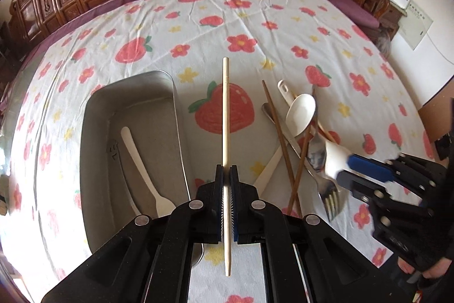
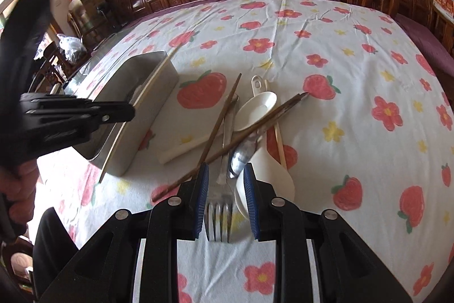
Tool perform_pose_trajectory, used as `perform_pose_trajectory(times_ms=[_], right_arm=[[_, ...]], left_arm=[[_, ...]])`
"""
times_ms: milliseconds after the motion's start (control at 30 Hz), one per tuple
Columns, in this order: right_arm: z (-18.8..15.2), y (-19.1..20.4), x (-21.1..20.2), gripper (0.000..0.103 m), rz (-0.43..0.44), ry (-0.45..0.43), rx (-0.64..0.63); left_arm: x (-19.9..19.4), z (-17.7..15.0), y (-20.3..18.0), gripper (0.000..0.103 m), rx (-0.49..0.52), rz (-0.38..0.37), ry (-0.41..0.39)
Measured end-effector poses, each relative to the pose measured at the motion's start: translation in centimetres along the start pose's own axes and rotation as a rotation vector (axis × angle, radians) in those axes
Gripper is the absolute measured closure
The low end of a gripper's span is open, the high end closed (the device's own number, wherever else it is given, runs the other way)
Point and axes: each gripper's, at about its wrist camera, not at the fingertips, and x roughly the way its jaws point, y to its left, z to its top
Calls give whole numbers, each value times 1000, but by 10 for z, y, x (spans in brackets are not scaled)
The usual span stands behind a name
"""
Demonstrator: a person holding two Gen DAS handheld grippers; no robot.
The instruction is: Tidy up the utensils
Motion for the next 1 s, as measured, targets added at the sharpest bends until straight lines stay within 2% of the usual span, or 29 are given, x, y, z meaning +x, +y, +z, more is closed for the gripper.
perform_pose_trajectory(times_ms=[200,267,367,467,600,700,900,1000], right_arm=[[13,2,23,76,-4,18,52],[16,2,31,82,-13,23,71],[20,4,41,86,-23,40,83],[22,9,51,90,-85,68,75],[27,12,56,89,-142,79,80],[31,10,58,89,-181,95,128],[35,6,60,90,-194,129,186],[35,0,62,89,-165,149,245]], left_arm=[[-17,-15,6,100,-18,-52,-38],[-21,-20,8,100,-24,-67,-49],[-25,-25,11,100,-30,-77,-62],[-28,-31,15,100,-43,-94,-70],[-33,-36,20,100,-56,-113,-86],[-36,-39,23,100,-64,-125,-98],[-47,-44,26,100,-65,-145,-127],[-52,-45,28,100,-68,-153,-136]])
